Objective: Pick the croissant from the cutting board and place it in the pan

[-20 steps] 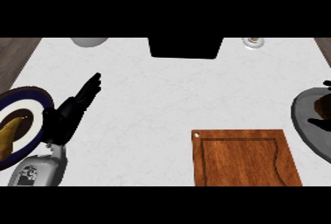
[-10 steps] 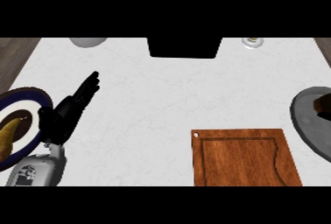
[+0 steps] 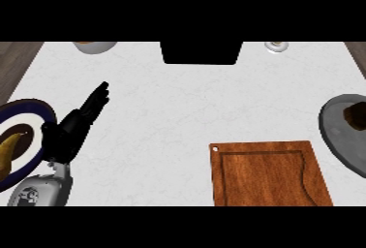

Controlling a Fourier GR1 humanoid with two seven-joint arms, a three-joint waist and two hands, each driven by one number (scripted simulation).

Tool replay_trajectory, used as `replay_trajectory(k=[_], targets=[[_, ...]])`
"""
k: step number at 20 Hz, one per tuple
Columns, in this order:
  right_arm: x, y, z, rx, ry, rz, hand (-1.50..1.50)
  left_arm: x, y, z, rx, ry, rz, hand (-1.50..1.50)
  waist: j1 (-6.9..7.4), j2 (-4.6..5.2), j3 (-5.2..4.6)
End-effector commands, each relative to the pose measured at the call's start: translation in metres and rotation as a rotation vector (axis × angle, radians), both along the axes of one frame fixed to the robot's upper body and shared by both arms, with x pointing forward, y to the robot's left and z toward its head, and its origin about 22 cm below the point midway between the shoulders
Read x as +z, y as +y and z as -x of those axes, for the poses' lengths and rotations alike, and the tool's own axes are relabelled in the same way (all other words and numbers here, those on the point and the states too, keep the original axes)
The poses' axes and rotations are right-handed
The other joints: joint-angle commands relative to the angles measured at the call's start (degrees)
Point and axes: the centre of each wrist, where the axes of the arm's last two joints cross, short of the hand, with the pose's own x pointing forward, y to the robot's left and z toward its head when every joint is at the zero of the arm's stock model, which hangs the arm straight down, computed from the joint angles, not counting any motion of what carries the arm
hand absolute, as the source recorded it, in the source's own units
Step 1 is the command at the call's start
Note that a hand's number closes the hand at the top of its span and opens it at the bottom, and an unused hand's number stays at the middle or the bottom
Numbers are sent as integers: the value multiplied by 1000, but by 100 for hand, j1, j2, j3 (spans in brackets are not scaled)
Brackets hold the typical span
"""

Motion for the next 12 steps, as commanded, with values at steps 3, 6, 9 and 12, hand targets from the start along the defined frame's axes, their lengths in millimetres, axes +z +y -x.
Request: replay_trajectory(k=[3, 6, 9, 12], targets=[[-12, -19, 48, 114, -139, -51, -150, -5, 4, 0, 28, 22, 1, 0, -132, -23, 4], [-24, -15, 53, 110, -134, -66, -150, 0, -2, 5, 11, 9, -6, 0, -78, -39, 8], [-28, -21, 73, 122, -150, -102, -150, 0, 3, 8, 22, 2, 2, 0, -172, -74, -6], [-37, -17, 80, 118, -135, -91, -150, -1, -1, 7, 33, 9, -6, 0, -141, -65, 1]])
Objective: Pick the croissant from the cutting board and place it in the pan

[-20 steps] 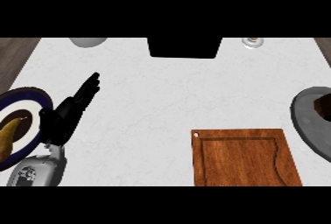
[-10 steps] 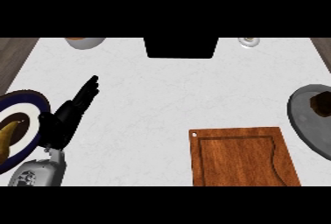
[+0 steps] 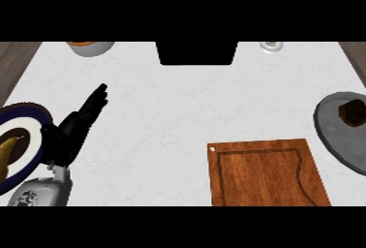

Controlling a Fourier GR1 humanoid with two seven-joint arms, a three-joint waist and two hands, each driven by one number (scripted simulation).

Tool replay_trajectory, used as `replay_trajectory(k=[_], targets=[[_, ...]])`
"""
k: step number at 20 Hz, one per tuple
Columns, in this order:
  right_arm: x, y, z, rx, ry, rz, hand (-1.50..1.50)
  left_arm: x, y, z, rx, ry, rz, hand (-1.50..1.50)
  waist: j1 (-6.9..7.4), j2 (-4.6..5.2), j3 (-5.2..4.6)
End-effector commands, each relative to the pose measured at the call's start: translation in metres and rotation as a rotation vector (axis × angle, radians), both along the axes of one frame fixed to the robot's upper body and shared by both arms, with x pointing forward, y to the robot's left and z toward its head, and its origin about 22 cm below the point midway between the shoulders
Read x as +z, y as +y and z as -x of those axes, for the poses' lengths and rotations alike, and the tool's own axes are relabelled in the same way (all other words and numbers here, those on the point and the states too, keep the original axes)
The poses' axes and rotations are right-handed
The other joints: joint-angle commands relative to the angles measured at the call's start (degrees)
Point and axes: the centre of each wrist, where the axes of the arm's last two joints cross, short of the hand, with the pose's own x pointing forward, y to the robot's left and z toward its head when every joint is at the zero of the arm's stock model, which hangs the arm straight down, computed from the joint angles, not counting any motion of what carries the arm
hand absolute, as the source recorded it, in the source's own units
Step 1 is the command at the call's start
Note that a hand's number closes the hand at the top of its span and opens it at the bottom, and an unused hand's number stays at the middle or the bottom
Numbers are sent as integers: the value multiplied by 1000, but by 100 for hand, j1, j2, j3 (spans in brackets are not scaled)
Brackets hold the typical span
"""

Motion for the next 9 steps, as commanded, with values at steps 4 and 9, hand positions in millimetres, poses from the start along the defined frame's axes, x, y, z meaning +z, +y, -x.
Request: replay_trajectory(k=[4, 9], targets=[[-16, -2, 30, 146, -158, -103, -150, -4, -1, 3, 1, 15, 17, 0, -25, -7, 10], [-22, -7, 56, 122, -162, -92, -150, -8, 12, 5, 26, -5, -10, 0, -67, -27, -7]])
